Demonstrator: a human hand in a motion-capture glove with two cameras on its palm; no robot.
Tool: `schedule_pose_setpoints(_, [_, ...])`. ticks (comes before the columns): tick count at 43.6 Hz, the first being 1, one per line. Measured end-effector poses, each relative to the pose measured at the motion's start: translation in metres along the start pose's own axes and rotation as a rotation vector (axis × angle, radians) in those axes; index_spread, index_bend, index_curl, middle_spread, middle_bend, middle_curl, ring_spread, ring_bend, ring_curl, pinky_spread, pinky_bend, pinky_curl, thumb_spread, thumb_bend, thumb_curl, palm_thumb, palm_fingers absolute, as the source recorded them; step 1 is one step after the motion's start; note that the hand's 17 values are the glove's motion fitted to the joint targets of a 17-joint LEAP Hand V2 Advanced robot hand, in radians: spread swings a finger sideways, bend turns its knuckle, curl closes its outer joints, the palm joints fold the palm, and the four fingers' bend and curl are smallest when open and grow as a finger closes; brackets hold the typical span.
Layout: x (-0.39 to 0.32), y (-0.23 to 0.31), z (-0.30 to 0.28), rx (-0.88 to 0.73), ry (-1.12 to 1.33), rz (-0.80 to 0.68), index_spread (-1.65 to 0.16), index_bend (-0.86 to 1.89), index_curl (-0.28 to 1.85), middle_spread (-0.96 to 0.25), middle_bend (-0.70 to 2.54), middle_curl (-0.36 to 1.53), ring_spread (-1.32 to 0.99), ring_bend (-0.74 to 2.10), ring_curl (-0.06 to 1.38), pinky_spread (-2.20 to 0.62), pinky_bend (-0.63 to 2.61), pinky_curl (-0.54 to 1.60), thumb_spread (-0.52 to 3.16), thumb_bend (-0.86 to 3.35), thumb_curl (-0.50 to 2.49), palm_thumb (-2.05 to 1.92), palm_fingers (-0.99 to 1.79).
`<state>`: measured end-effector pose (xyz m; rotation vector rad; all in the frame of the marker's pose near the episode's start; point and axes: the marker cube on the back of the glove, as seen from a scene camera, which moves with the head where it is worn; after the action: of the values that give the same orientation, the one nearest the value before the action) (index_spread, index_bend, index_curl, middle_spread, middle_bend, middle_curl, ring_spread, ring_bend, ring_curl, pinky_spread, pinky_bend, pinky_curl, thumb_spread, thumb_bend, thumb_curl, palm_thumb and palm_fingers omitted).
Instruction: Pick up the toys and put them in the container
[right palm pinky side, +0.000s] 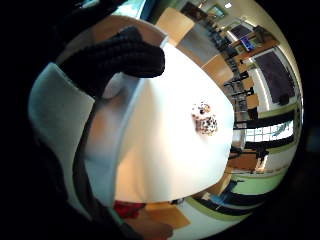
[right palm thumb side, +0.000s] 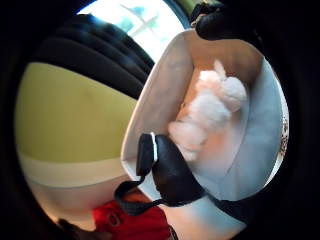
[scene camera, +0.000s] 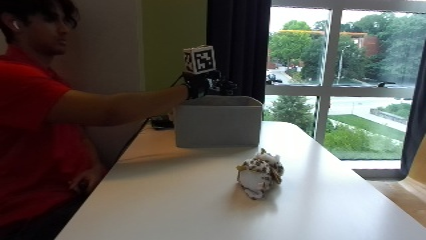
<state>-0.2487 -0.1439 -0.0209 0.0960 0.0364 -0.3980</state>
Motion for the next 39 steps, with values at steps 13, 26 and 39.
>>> schedule_pose_setpoints(13, [0.122,0.032,0.015,0.051,0.017,0.202,-0.48,0.16,0.74,-0.15,0.31,0.4,-0.02,0.43,0.21,0.01,1.03,0.37,1.14,-0.06,0.51,-0.07,-0.08])
schedule_pose_setpoints(26, [0.244,0.056,0.029,-0.005,0.117,0.471,-0.45,0.19,0.64,-0.14,0.25,0.39,-0.01,0.35,0.2,0.05,0.9,0.32,1.15,-0.07,0.39,-0.08,-0.03])
schedule_pose_setpoints(39, [0.309,0.05,0.062,-0.041,0.178,0.629,-0.44,0.18,0.57,-0.14,0.21,0.38,-0.01,0.33,0.21,0.07,0.82,0.3,1.15,-0.06,0.31,-0.07,-0.01])
